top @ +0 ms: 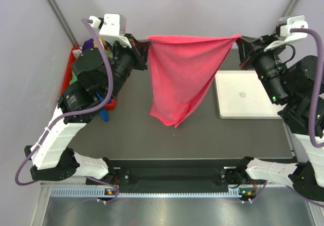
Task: Fold and stack the towels
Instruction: Flatten out the crumpled towel
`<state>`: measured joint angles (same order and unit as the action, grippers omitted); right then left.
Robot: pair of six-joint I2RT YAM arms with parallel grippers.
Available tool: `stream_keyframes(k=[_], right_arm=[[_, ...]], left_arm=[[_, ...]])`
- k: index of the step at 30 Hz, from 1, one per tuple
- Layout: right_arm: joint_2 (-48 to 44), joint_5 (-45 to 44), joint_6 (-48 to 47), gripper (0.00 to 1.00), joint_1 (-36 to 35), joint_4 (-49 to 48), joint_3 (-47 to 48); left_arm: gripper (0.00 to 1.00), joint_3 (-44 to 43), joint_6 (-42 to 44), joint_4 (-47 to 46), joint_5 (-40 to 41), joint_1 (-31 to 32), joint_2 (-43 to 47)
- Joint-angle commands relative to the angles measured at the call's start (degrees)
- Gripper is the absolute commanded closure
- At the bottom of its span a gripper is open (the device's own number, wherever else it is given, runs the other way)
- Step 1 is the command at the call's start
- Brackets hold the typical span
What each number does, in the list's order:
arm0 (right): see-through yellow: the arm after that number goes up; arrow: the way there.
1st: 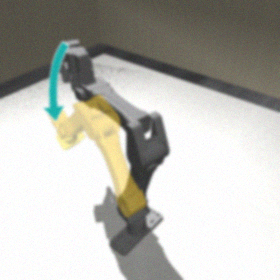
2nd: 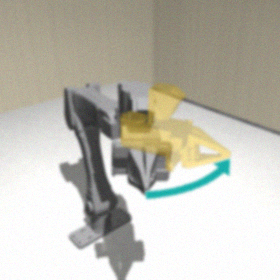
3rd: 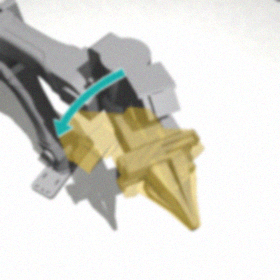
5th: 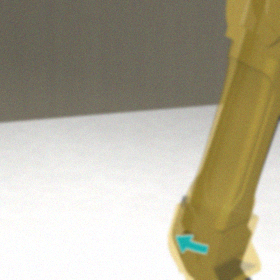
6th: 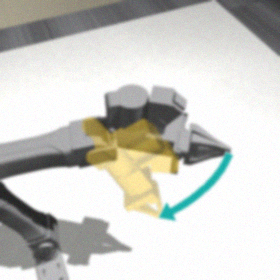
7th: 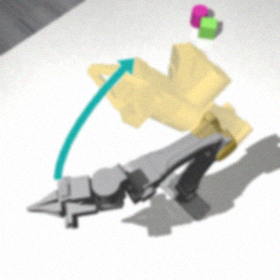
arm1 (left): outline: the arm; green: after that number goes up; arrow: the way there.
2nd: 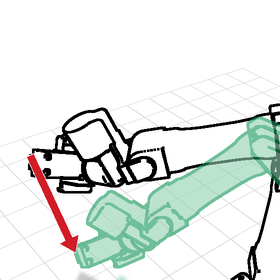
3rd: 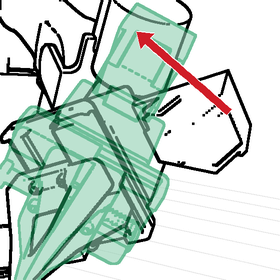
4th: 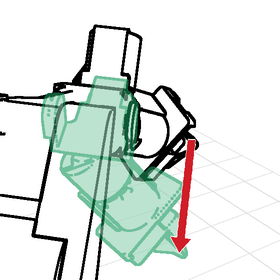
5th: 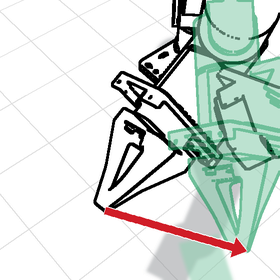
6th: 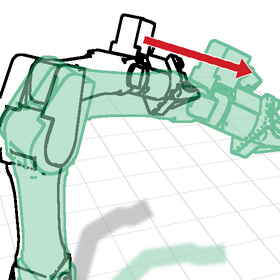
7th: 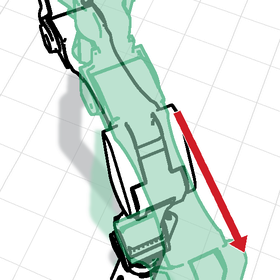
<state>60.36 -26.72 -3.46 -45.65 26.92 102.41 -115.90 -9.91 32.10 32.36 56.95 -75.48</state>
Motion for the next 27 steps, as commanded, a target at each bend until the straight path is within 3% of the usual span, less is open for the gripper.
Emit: stream_keyframes(k=[1, 11, 27], right_arm=[[0.11, 1.41, -1.45, 1.0, -0.58, -0.2, 5.33], [1.34, 4.74, -1.28, 1.0, -0.5, 1.82, 11.14], [1.77, 6.34, -0.05, 1.0, -0.58, 3.32, 10.53]], left_arm=[[1.0, -3.8, 1.56, -2.74, -0.98, 0.18, 1.13], [1.0, -4.78, 2.09, -3.18, -1.16, 0.09, 2.27], [1.0, -2.58, 2.17, -2.3, 3.14, 0.09, 4.03]])
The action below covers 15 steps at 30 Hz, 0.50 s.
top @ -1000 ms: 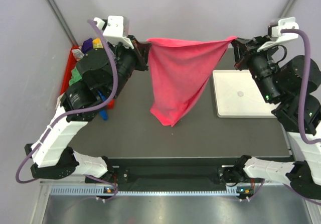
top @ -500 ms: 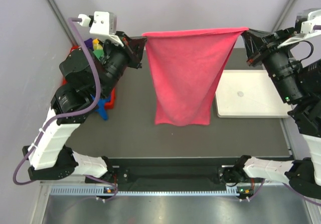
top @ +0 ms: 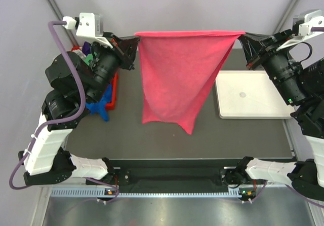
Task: Fold and stack the towels
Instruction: Flatten out the crumpled towel
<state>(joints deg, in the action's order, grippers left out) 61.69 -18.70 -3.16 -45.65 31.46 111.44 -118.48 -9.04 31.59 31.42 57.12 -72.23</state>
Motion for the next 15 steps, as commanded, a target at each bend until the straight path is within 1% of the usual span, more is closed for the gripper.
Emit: stream_keyframes(k=[1, 3, 5, 8, 9, 10, 11, 12, 13, 14, 15], right_arm=[[0.97, -2.39, -0.53, 1.0, -0.5, -1.23, 1.33], [3.33, -3.36, -1.23, 1.0, -0.49, -1.4, 0.54], [5.27, -3.54, -2.02, 1.0, 0.03, -2.28, -0.08], [9.93, -2.93, -2.64, 1.0, 2.4, -3.86, 0.44], [12.29, -0.05, -2.38, 1.0, 3.8, -4.21, 0.8], [13.79, 2.59, -0.38, 1.0, 8.77, -4.39, 1.76], [15.2, 8.62, 1.12, 1.0, 11.78, -5.09, 2.2], [18.52, 10.77, 2.44, 1.0, 14.51, -5.44, 2.64], [20.29, 11.92, 2.8, 1.0, 18.62, -5.97, 3.86], [22.14, 12.45, 4.55, 1.0, 20.14, -7.37, 4.31], [25.9, 14.11, 5.0, 1.0, 21.55, -8.25, 4.66]], left_arm=[[1.0, 0.26, 1.65, -2.23, 4.7, -0.08, 0.51], [1.0, 1.49, 3.05, -3.9, 7.07, -0.52, -0.19], [1.0, 1.76, 3.33, -4.17, 6.64, -2.53, -2.03], [1.0, 1.58, -4.73, -2.07, -8.25, -17.7, -5.63], [1.0, 1.76, -7.02, -2.32, -12.05, -23.4, -6.78], [1.0, 2.37, -6.87, -4.33, -12.0, -24.68, -8.96], [1.0, 2.46, -7.31, -5.39, -12.95, -26.34, -10.2], [1.0, 2.29, -8.27, -6.19, -17.66, -30.28, -13.35], [1.0, 1.33, -9.58, -7.76, -19.97, -32.32, -15.21], [1.0, 0.8, -10.73, -8.65, -21.99, -33.9, -17.14], [1.0, 0.09, -11.87, -9.52, -24.28, -36.27, -21.42]])
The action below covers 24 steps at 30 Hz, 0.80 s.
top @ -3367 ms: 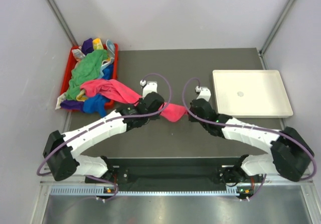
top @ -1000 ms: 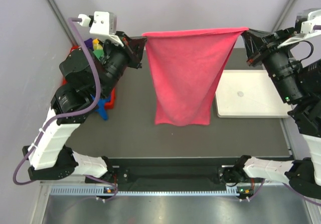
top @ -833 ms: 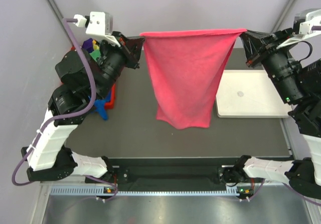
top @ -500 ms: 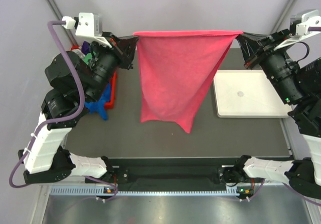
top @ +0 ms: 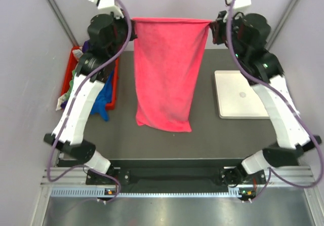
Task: Fold and stack the towels
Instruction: Flatten out the crumpled towel
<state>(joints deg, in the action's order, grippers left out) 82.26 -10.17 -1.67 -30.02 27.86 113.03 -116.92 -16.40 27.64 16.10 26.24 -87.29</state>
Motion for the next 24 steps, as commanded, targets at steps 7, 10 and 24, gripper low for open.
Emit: stream_keyframes(k=[7, 10, 24], right_arm=[[27.4, 12.72, 7.21, 1.0, 13.93, -8.7, 19.8], [37.43, 13.77, 8.69, 1.0, 15.69, -9.74, 27.04], [40.71, 16.06, 10.2, 1.0, 17.19, -21.08, 10.12]], left_arm=[[1.0, -16.36, -8.9, -11.02, -15.65, -13.31, -26.6], [1.0, -21.58, -9.17, -13.04, -18.47, -15.25, -33.55], [1.0, -5.61, -10.22, -25.08, -23.74, -16.13, -38.76]])
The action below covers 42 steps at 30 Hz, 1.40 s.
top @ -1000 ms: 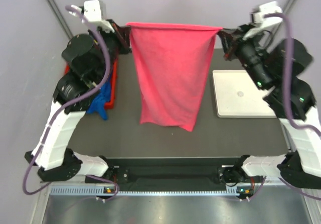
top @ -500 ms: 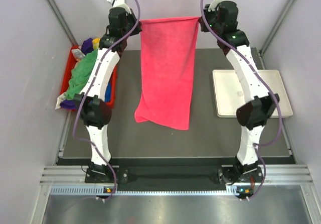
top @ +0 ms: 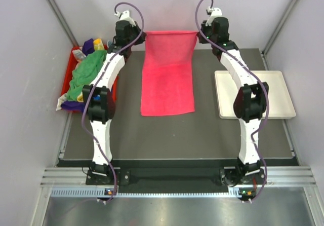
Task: Fold and stack the towels
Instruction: Flatten out the crumpled towel, then fold the towel
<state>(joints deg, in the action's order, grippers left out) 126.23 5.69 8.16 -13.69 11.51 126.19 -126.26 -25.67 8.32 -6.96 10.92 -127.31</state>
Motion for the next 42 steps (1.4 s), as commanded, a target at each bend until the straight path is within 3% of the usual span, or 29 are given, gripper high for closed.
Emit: stream_keyframes(k=[1, 21, 42], right_arm=[[-3.97, 0.19, 0.36, 1.0, 0.77, -5.09, -6.36], [-21.55, -2.88, 0.54, 1.0, -4.49, -7.29, -42.06], [-27.36, -4.64, 2.82, 1.0, -8.72, -7.99, -58.16]], left_arm=[[1.0, 6.7, -1.13, -6.2, -0.69, -0.81, 1.71], [1.0, 44.23, -5.27, -9.55, -0.16, -0.64, 20.59], [1.0, 59.63, -5.97, -5.07, 0.28, 1.56, 28.6]])
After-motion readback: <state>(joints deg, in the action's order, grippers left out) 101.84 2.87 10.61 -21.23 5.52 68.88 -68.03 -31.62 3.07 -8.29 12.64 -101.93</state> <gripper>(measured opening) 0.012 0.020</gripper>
